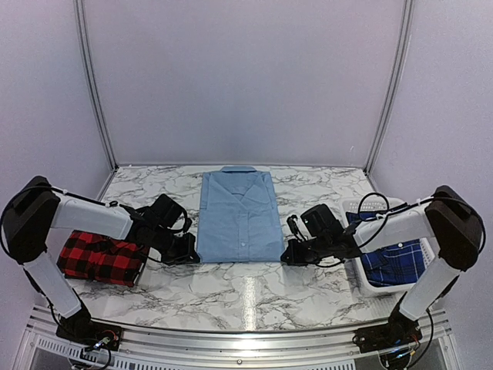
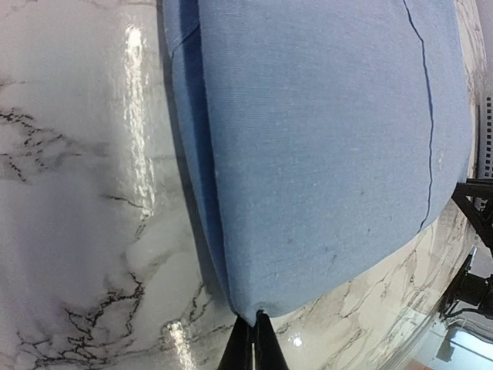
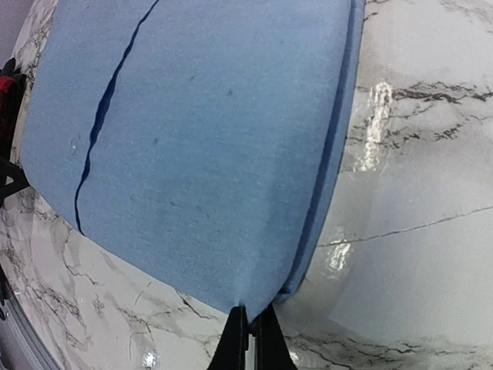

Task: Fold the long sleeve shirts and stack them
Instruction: Pick up the 2/3-rectangle-folded shirt from the center of the board, then fold the 2/3-rectangle-folded shirt at the center of the board.

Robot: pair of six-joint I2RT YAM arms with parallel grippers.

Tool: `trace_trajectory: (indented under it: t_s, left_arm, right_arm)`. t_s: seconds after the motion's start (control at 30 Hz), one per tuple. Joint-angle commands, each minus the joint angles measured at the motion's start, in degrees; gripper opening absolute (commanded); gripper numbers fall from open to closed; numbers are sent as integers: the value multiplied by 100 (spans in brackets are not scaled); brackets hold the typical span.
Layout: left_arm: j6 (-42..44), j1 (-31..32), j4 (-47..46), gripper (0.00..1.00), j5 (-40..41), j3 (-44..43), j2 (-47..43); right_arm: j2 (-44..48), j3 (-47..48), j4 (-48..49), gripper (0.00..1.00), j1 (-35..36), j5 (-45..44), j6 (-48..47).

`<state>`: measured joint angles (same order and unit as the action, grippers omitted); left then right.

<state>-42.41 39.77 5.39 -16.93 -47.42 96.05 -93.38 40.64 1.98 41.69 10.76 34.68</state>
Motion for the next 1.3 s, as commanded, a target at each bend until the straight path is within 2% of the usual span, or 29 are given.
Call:
trace_trajectory:
  t_s: [0.0,0.4,0.53,0.63,0.77,0.87,0.97,1.13,1.2,1.27]
  left_arm:
    - [51,250,384,0,194,53,-503]
    - [-507,1021,653,0,905,813,-2207]
    - [-460,1038,883,0,1214,640,-2470]
    - [-199,893,1006,0,1399,56,-2417]
    - [348,15,934,0,1114,-1016,-1544]
    - [686,-744,578,0,817,-2004,-226]
    - [839,-1282,408,0,514,-3416,1411]
    - [690,-1715,425,0,19,-5880,3902]
    - [713,-1768,495,0,77,-6537,4446]
    - [698,-1787,516,0,40,-6953,4751]
  right_arm:
    - [480,-92,-171,0,279,-300,71]
    - [2090,-648,-896,0,1063,-952,683]
    - [2215,-255,-1093,0,1100,-1137,551]
    - [1940,410,-1226,0,1014,-1445,202]
    - [893,1694,-1063,0,299,-1163,-406]
    - [-418,2865,-739,0,-356,-930,-780]
    - [-2066,4358,-606,0,-869,-835,-986]
    - [-4474,7081,-1139,0,-1381,-481,-984]
    - [-5000,7577,-1289,0,-1519,-393,-935]
    - [-5229,7648,-1253,0,-1592,-322,-853]
